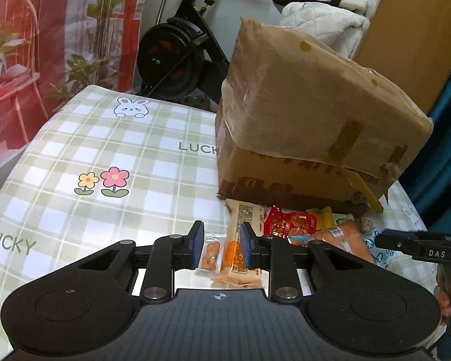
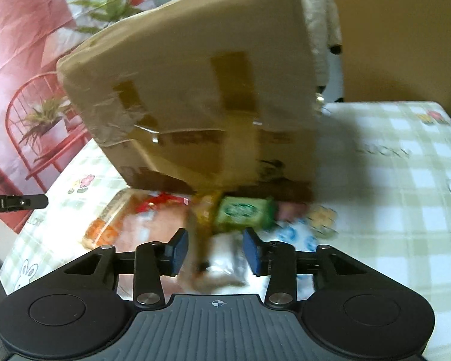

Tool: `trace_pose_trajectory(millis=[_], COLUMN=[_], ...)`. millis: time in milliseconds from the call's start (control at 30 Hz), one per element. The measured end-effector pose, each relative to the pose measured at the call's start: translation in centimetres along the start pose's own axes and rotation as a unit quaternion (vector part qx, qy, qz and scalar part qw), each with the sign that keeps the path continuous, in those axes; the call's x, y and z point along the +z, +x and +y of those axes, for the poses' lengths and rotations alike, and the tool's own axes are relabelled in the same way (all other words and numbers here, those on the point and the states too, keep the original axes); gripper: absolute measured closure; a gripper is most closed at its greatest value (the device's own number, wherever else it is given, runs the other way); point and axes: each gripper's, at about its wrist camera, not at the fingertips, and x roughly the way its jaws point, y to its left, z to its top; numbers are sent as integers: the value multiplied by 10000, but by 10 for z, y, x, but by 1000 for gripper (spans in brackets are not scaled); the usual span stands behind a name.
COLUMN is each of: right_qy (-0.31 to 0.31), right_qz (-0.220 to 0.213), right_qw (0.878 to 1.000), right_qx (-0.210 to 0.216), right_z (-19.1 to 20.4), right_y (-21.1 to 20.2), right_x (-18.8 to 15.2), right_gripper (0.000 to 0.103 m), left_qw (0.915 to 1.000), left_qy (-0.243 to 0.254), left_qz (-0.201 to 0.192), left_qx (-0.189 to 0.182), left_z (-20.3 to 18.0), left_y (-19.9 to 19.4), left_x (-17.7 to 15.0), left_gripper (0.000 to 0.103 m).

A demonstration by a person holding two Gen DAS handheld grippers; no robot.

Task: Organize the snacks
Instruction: 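Grasp the clear orange snack packet with the left tool while the right tool grasps the white-blue packet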

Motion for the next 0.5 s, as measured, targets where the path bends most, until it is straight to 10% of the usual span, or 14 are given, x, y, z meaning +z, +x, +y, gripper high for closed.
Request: trace_pose_trajectory(millis=[67,500], right_qy=[-130,-620], right_qz=[25,71], right_qw=[9999,9980], right_qx=[9,73], right_z=[18,61], right_y=[9,20], right_x=[4,7], right_gripper=[34,45], left_qw=[10000,9986], left_qy=[3,263], left_qz=[24,438], left_qx=[30,-143], left_z=[2,24], left_y=[3,55], left_x=[-1,-15], left_gripper=[75,84])
